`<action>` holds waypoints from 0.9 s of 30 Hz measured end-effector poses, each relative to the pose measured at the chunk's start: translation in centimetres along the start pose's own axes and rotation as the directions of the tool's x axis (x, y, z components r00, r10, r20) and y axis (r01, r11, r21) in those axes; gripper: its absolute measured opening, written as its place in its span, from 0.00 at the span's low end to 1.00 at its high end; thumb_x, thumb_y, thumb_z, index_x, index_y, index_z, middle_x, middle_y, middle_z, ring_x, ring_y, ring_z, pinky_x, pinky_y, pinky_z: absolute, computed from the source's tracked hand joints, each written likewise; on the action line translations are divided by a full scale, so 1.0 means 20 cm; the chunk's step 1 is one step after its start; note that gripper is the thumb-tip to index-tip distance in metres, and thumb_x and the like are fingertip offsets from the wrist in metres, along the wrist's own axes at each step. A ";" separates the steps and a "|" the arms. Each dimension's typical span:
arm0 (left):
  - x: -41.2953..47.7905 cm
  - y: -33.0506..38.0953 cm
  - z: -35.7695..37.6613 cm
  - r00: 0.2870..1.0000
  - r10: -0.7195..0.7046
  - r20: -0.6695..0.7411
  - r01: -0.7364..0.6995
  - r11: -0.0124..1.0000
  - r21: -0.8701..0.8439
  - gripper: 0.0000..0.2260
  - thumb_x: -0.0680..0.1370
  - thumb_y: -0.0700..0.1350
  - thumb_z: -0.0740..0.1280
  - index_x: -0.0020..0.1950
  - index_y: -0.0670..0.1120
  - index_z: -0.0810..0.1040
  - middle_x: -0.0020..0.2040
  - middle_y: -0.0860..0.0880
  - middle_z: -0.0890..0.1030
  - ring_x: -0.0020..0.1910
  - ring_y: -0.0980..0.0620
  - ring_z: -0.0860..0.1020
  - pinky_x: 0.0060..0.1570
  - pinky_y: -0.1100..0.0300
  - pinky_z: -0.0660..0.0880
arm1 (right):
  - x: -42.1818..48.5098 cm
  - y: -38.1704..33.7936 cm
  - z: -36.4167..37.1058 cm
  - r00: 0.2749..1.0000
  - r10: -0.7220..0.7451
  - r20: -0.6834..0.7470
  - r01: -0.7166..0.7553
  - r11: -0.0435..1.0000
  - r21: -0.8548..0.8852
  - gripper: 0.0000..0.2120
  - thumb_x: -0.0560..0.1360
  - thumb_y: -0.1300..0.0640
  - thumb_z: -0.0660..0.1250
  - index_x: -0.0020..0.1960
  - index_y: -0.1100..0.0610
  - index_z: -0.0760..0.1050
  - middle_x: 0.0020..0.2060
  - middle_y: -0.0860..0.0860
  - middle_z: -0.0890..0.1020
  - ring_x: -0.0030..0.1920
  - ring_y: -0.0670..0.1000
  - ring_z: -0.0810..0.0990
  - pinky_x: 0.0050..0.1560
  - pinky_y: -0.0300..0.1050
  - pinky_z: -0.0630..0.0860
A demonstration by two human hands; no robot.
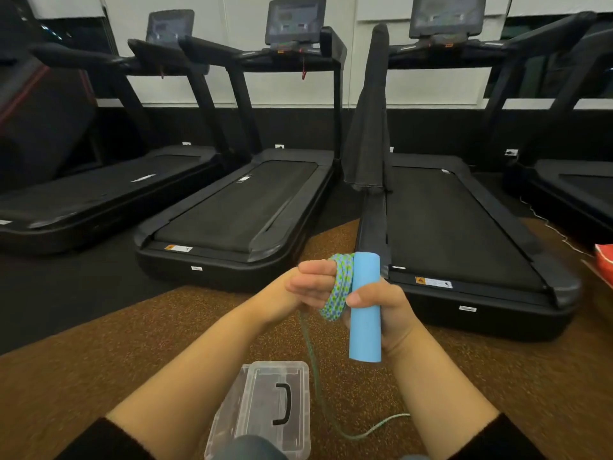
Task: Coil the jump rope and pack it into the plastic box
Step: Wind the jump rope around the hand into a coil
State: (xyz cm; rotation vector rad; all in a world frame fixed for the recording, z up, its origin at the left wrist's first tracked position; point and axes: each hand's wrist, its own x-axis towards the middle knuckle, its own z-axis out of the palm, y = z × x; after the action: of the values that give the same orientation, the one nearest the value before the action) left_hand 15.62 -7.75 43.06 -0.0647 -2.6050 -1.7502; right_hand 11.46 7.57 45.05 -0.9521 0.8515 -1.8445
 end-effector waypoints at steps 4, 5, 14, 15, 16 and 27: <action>-0.02 -0.05 0.07 0.995 0.037 -0.089 -0.049 0.990 -0.135 0.10 0.81 0.43 0.55 0.40 0.47 0.70 0.32 0.47 0.65 0.31 0.54 0.63 0.34 0.60 0.63 | 0.07 0.03 0.00 0.987 -0.099 0.124 0.093 0.994 0.055 0.29 0.65 0.63 0.67 0.66 0.67 0.70 0.61 0.63 0.78 0.65 0.60 0.74 0.69 0.52 0.66; -0.02 -0.06 0.09 0.997 0.008 -0.079 -0.022 0.985 -0.168 0.13 0.82 0.42 0.54 0.38 0.48 0.67 0.30 0.50 0.63 0.29 0.57 0.60 0.32 0.62 0.60 | 0.09 0.04 -0.02 0.987 -0.107 0.122 0.099 0.993 0.068 0.30 0.65 0.63 0.67 0.66 0.67 0.70 0.62 0.63 0.77 0.66 0.60 0.73 0.70 0.53 0.65; -0.08 -0.05 0.11 0.993 0.033 0.116 -0.022 0.995 -0.096 0.10 0.83 0.45 0.53 0.51 0.45 0.72 0.31 0.55 0.66 0.26 0.61 0.62 0.27 0.68 0.58 | 0.13 0.00 -0.09 0.989 -0.144 -0.037 0.148 0.975 0.167 0.33 0.61 0.62 0.67 0.66 0.66 0.71 0.65 0.63 0.74 0.68 0.60 0.70 0.70 0.51 0.64; -0.08 -0.04 0.10 0.993 0.036 0.113 -0.030 0.998 -0.053 0.10 0.83 0.44 0.53 0.54 0.43 0.72 0.31 0.57 0.69 0.27 0.62 0.64 0.28 0.68 0.62 | 0.13 0.00 -0.10 0.989 -0.135 -0.057 0.144 0.973 0.179 0.32 0.61 0.62 0.67 0.65 0.66 0.71 0.65 0.63 0.74 0.68 0.60 0.70 0.70 0.51 0.65; -0.08 -0.03 0.09 0.993 0.040 0.109 -0.039 0.999 -0.010 0.10 0.83 0.44 0.53 0.55 0.42 0.73 0.33 0.58 0.73 0.29 0.62 0.68 0.31 0.67 0.68 | 0.13 0.01 -0.12 0.989 -0.124 -0.082 0.137 0.972 0.192 0.32 0.61 0.63 0.66 0.65 0.66 0.72 0.65 0.64 0.74 0.68 0.60 0.70 0.69 0.51 0.66; -0.13 0.03 0.06 0.997 0.013 0.081 -0.063 0.756 0.651 0.11 0.82 0.49 0.54 0.52 0.50 0.75 0.35 0.58 0.71 0.34 0.61 0.70 0.37 0.64 0.65 | 0.11 0.08 -0.19 0.973 -0.070 -0.222 0.128 0.957 0.260 0.31 0.55 0.62 0.72 0.59 0.67 0.78 0.63 0.64 0.76 0.65 0.61 0.74 0.67 0.52 0.68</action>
State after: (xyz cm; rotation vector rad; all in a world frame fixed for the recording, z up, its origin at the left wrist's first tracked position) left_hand 18.23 -6.49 43.14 -0.1760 -3.0702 -0.7334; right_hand 8.11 5.60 42.57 -0.6438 0.6588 -2.1135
